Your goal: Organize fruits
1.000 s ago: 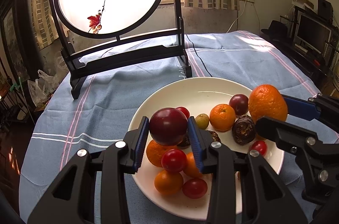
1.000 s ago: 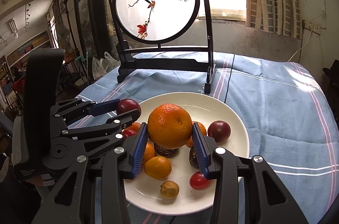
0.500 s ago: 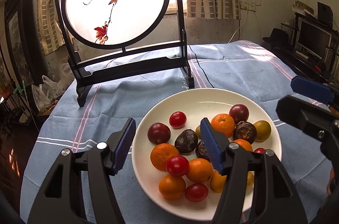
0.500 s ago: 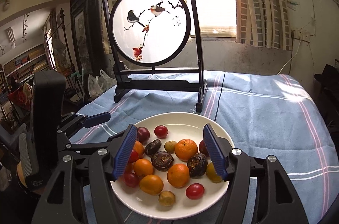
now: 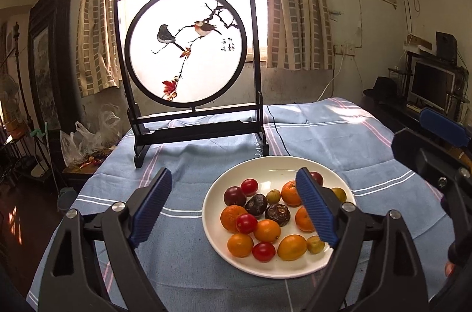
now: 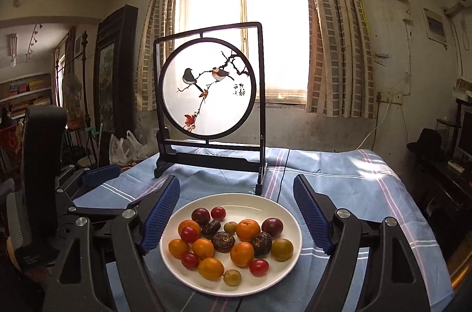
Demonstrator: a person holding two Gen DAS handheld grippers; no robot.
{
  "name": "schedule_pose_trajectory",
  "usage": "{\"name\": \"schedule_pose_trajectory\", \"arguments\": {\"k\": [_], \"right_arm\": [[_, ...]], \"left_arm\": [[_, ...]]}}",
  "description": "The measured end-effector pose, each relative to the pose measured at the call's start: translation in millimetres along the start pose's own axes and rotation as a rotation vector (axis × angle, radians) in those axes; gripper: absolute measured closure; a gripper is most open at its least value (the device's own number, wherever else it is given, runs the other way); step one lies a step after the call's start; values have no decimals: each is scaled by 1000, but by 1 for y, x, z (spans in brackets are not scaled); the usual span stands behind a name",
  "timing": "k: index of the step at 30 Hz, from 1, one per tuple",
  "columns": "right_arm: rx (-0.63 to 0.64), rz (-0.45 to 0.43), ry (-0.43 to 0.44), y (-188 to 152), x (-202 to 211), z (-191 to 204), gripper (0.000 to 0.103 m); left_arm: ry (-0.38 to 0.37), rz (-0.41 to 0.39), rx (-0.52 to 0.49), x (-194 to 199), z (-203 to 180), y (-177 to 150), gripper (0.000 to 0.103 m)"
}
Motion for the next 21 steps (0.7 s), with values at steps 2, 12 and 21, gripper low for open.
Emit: {"name": "schedule_pose_trajectory", "arguments": {"k": [2,12,21], "right_arm": [[-41,-41,-12,-4,7,-4,16],[-23,52,-83,-43,-22,-9,16],[66,92,-140,-64,-39,4,16]], "left_arm": [[11,-10,33,1,5,-5,12],[120,39,3,-30,19,-37,6],[139,67,10,-40,25,-46,6]]}}
Point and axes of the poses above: each gripper's, at about its wrist camera, not at the fingertips, and x roughly against the way its jaws point, z to its left, y to its top, the point moved 10 cm from there along -x, roughly the way its jaws point, and after that the axes turned 2 degrees about y, right-handed, at the moved point
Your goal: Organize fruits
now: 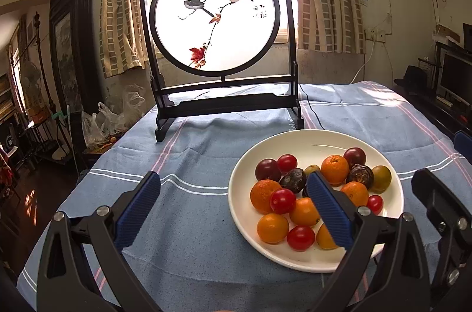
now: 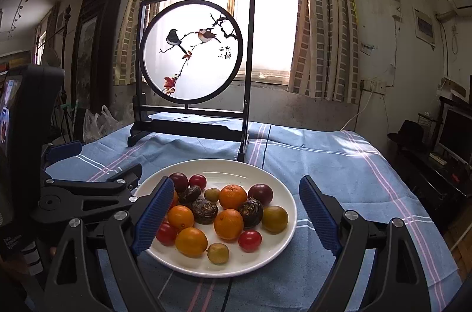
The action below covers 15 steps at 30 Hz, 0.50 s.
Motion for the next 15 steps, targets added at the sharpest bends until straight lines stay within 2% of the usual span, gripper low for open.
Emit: {"name": "schedule_pose_trajectory", "arguments": {"k": [15], "right_arm": [[-30,23,3,-5,-7,-6,15]], "left_arm": [[-25,1,-8,1,-7,-3,6]]}}
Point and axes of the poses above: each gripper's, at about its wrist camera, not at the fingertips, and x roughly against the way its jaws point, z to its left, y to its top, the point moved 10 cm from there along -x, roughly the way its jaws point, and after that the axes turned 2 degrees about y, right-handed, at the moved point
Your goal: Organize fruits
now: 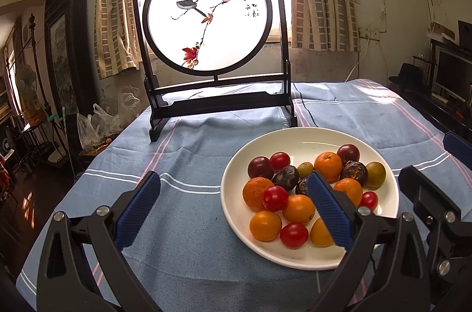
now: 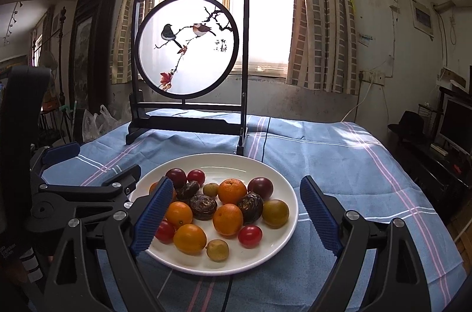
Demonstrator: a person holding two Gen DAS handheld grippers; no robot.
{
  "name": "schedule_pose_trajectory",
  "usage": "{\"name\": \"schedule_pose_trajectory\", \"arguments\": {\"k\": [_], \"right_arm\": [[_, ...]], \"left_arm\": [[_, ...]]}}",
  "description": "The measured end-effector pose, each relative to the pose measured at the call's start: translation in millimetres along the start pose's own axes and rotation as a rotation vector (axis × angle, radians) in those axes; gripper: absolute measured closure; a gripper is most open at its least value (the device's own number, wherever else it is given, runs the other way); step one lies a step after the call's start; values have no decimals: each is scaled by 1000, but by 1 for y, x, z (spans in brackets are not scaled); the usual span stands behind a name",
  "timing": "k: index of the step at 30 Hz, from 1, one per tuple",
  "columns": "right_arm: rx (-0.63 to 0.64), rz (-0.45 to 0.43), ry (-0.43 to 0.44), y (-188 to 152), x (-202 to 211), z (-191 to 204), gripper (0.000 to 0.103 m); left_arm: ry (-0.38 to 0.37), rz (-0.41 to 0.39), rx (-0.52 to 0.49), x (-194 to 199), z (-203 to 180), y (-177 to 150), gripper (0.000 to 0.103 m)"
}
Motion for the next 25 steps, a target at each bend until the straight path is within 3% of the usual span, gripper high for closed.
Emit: {"name": "schedule_pose_trajectory", "arguments": {"k": [10,16,20,25], "right_arm": [[0,1,1,0,-1,0,14],[4,11,-10,-5,-4,-1,14],[8,19,-15,-8,-5,0,14],[0,16,-16,-6,-4,-1,14]], "left_arm": [[-30,17,23,-1,1,-4,6],[-18,25,30,-2,2,-4,6],[29,30,32,-5,8,-4,6],[23,44,38,-7,8,-6,5]]}}
Point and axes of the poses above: each gripper's, at about its wrist camera, not at the fingertips, and x roughly against the way its jaws point, z to its left, y to its top, the point moved 10 cm from there along -x, roughly the way its jaws point, and after that the axes turned 2 degrees about y, right-handed, at the moved point
